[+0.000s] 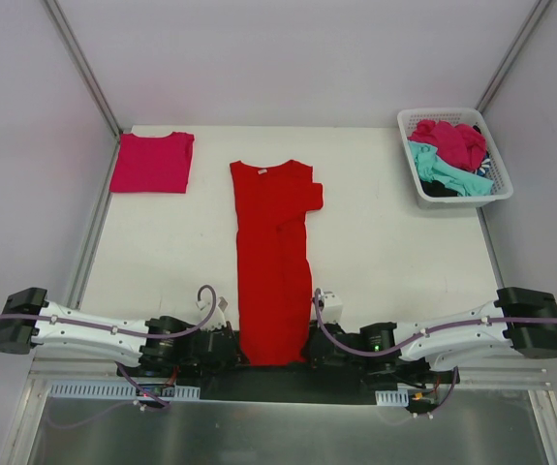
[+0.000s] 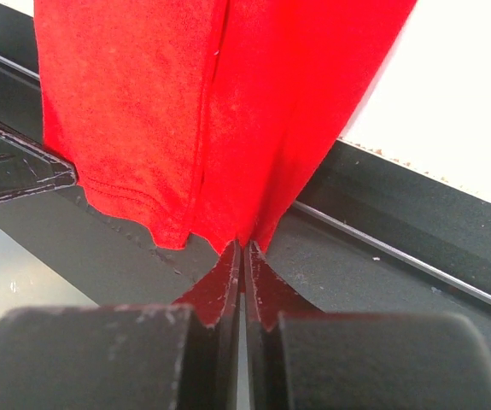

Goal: Fold and stack the t-shirts

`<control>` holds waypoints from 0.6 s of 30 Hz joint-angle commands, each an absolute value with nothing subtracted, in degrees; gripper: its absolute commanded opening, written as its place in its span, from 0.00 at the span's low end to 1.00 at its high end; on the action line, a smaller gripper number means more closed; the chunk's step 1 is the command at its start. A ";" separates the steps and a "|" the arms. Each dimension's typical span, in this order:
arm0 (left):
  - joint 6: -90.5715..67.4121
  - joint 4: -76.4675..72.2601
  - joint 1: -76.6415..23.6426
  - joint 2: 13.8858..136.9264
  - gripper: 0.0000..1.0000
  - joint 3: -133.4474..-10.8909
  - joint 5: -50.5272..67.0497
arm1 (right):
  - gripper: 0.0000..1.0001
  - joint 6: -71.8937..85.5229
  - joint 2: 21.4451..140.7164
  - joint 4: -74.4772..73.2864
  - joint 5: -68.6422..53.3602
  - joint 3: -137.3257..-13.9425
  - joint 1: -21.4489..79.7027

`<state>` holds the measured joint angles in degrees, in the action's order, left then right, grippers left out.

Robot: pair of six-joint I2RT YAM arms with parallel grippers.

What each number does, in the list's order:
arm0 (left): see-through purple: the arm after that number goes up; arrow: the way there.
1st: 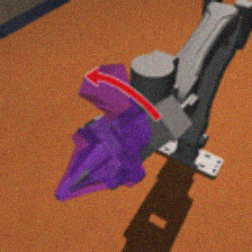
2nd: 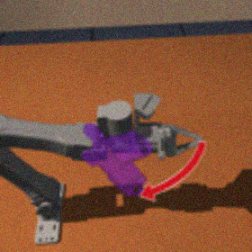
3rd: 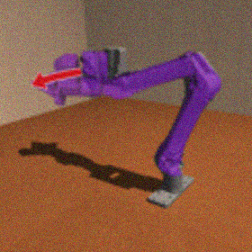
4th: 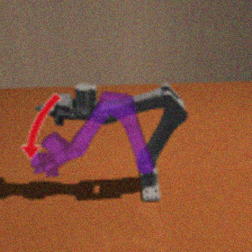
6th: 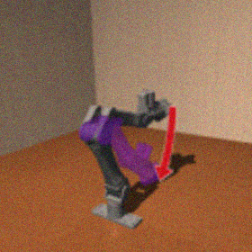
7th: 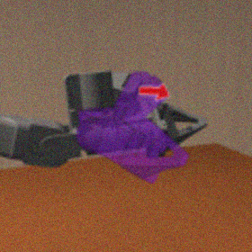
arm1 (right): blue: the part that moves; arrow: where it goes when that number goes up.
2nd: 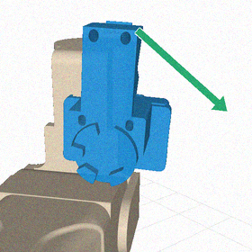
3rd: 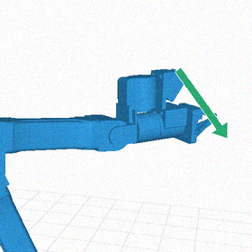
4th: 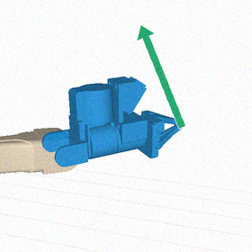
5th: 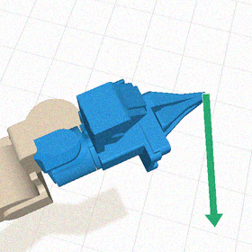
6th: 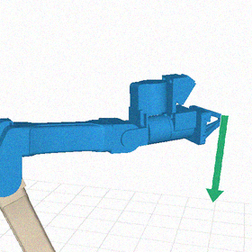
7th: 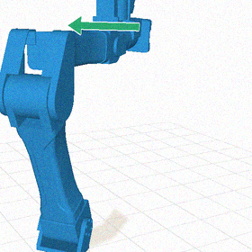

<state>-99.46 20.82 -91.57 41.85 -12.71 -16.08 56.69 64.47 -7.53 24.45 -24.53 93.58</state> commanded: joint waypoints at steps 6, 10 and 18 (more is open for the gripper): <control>-97.91 32.42 -92.29 40.61 0.00 -18.80 -20.03 | 0.01 55.90 59.86 -16.77 27.24 -29.35 93.78; -95.72 37.60 -91.32 40.78 0.00 -23.28 -21.88 | 0.01 54.67 57.92 -20.47 29.00 -32.51 93.78; -89.31 39.72 -86.93 43.50 0.00 -30.58 -21.89 | 0.01 50.37 57.48 -23.38 28.74 -36.12 91.41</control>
